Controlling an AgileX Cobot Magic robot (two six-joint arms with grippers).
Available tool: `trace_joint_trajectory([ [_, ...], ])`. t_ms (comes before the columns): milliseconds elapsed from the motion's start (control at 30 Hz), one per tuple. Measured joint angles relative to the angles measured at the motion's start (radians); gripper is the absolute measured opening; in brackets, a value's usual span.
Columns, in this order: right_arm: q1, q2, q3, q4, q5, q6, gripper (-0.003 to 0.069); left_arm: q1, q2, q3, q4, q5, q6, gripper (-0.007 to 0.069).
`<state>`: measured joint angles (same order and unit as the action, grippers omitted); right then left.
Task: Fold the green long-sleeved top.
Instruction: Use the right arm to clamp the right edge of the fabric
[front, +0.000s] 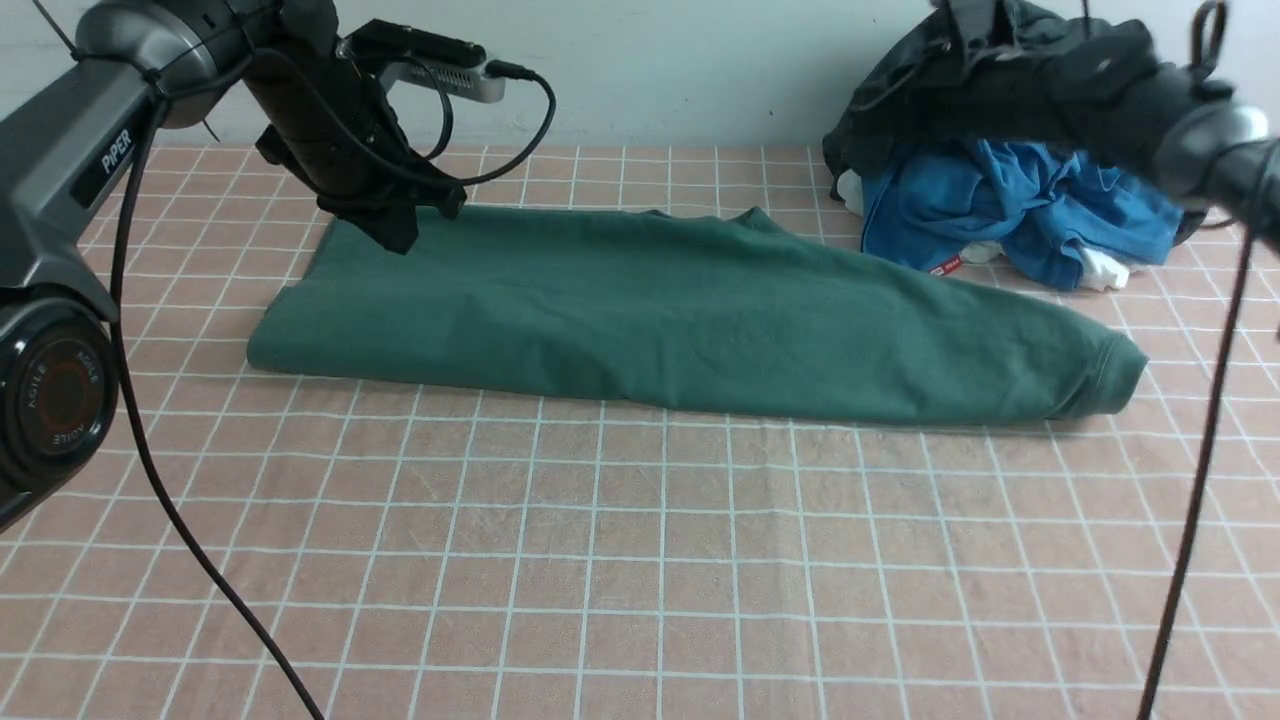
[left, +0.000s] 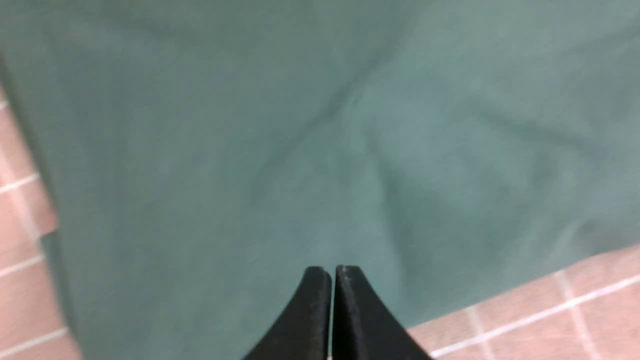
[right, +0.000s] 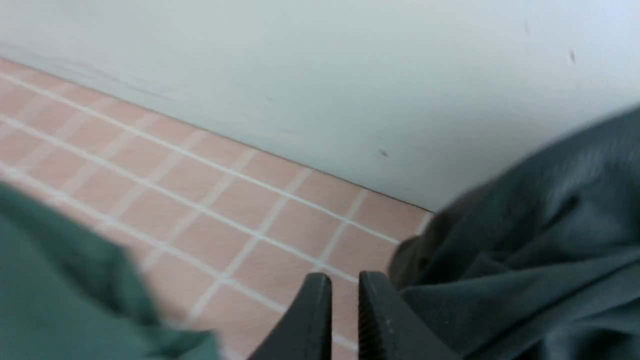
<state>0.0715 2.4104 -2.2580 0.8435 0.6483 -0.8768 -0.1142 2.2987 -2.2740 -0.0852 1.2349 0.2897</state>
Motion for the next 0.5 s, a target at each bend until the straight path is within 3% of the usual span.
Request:
trace_joint_trajectory([
  [67,-0.028,-0.091,-0.008,-0.112,0.224,0.194,0.0087,0.015,0.007,0.001,0.005,-0.005,-0.034,-0.0003],
  [167,-0.038,-0.128,-0.010,-0.265,0.486,0.379,0.0087,0.033,0.038,0.027,0.006,-0.073,-0.077,-0.0003],
  [233,-0.038,-0.125,0.003,-0.310,0.531,0.415,0.0087,0.038,0.057,0.035,0.015,-0.102,-0.086,-0.0003],
  [500,-0.063,-0.077,0.235,-0.749,0.594,0.617,0.0087,0.132,0.159,0.050,0.148,-0.094,-0.204,-0.0003],
])
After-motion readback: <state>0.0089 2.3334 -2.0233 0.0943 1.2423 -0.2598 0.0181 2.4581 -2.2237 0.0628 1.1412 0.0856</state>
